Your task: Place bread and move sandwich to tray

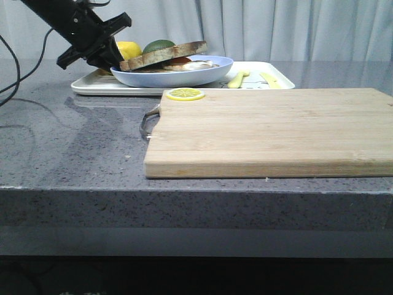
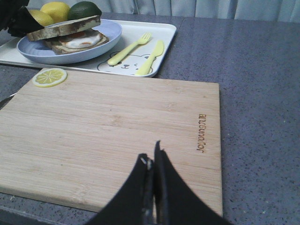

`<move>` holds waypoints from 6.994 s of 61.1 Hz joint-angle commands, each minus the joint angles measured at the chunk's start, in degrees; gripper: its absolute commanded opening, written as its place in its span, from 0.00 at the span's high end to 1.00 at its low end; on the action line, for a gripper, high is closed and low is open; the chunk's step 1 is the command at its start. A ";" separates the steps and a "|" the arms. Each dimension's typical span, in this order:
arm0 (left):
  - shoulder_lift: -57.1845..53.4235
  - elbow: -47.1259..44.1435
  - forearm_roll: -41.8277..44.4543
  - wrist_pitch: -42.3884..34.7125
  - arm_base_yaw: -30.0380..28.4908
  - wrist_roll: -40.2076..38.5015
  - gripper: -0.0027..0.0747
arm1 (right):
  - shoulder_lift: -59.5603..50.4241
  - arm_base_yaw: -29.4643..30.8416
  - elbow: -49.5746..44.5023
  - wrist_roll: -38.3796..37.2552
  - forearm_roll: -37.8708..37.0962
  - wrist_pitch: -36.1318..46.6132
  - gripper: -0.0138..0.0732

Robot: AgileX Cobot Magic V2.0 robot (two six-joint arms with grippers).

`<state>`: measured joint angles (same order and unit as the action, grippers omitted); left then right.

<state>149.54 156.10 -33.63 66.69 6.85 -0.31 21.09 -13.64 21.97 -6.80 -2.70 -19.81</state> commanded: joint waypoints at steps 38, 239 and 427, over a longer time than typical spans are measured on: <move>-4.02 9.29 -4.58 2.22 -1.09 2.35 0.54 | 0.34 0.31 1.46 0.04 0.14 4.31 0.91; -142.30 -129.09 43.08 -42.70 9.02 -16.16 0.99 | 0.34 0.31 1.46 0.04 0.14 3.45 0.91; -150.97 -156.37 32.60 -60.96 -7.59 -6.76 0.99 | -22.65 13.28 -23.36 0.13 3.16 15.68 0.91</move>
<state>-0.27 -0.30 -0.52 10.42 -0.60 -7.14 -0.58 -0.64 -1.60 -6.80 0.32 -8.35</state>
